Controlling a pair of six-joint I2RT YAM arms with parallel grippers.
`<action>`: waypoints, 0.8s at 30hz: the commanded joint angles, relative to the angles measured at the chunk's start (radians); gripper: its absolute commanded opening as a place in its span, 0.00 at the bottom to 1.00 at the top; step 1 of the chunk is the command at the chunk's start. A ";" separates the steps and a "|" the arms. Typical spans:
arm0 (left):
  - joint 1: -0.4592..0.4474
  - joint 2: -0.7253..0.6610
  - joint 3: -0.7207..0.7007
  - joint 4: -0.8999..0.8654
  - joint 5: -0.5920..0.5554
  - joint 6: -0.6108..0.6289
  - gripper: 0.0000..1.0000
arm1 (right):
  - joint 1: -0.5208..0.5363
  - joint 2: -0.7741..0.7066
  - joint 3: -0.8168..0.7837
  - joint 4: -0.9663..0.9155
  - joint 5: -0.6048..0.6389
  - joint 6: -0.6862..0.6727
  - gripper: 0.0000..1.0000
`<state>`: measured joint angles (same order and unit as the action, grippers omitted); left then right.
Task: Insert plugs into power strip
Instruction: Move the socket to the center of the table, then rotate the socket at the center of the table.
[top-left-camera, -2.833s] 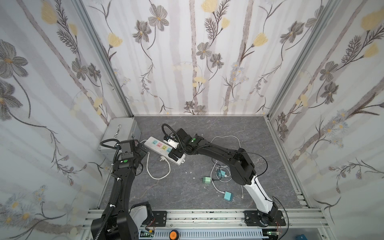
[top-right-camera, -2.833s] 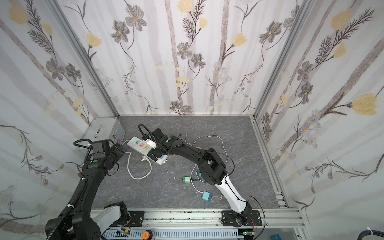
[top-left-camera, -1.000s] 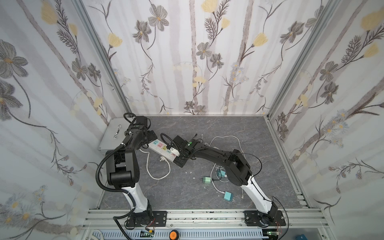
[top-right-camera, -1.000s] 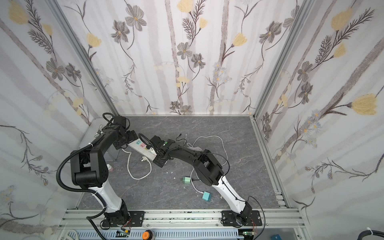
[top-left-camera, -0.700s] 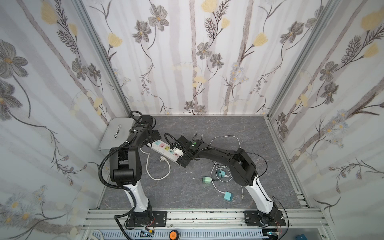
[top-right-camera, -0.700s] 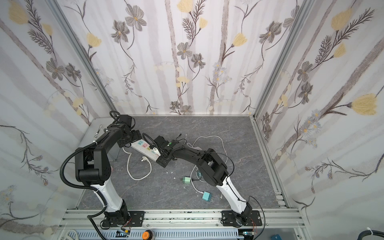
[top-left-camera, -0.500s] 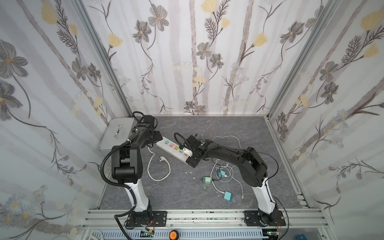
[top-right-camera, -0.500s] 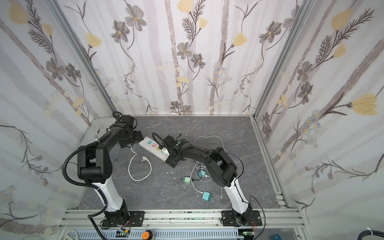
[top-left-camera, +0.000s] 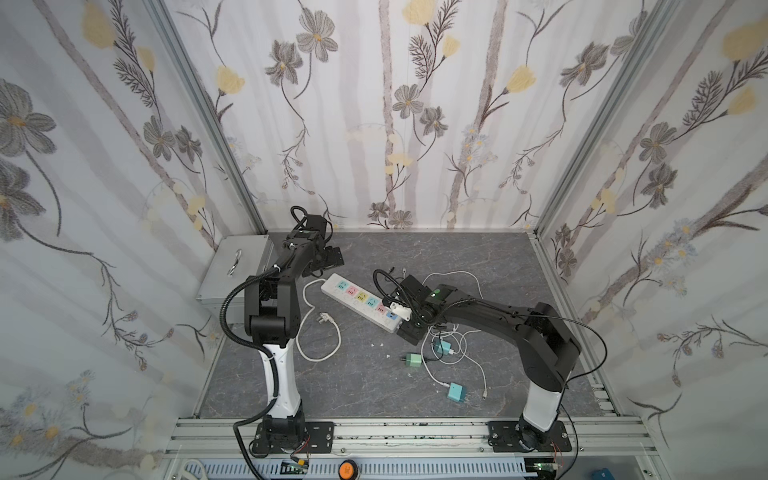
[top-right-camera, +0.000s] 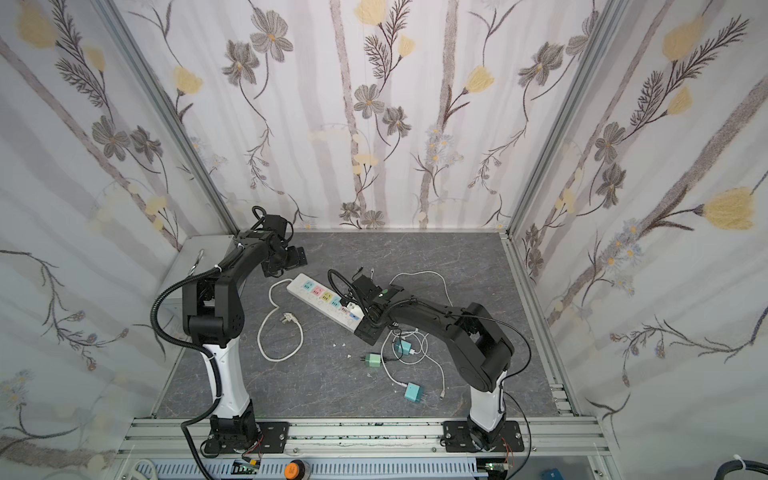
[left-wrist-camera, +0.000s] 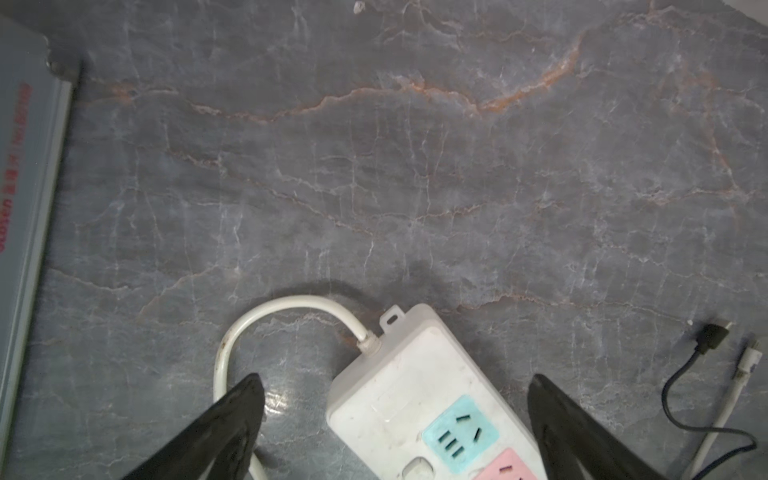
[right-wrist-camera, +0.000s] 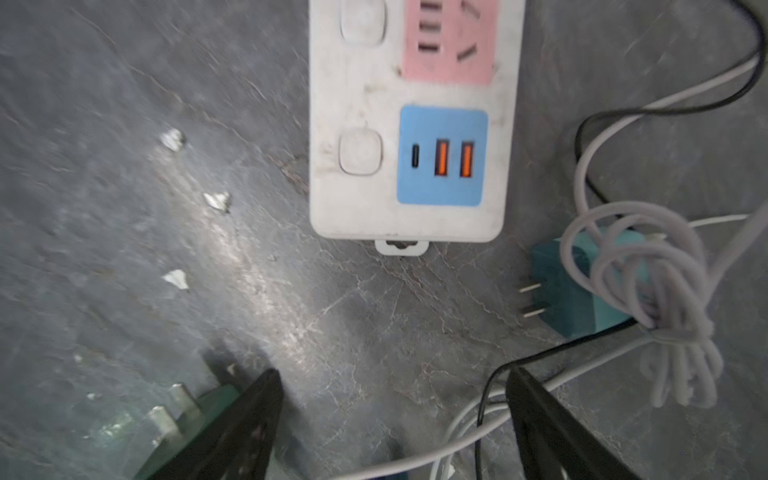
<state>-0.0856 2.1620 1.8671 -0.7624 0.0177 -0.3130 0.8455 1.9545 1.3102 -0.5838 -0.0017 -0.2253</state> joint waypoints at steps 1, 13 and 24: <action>0.007 0.106 0.153 -0.109 0.027 0.033 1.00 | 0.017 -0.060 -0.050 0.157 -0.133 0.063 0.87; 0.006 0.271 0.256 -0.185 0.273 0.033 1.00 | 0.058 -0.110 -0.174 0.430 -0.024 0.425 0.99; -0.027 0.005 -0.221 0.012 0.220 -0.072 1.00 | -0.033 -0.161 -0.301 0.545 -0.058 0.643 0.99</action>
<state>-0.1001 2.2044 1.7184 -0.7658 0.2279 -0.3325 0.8265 1.8084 1.0225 -0.1120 -0.0460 0.3397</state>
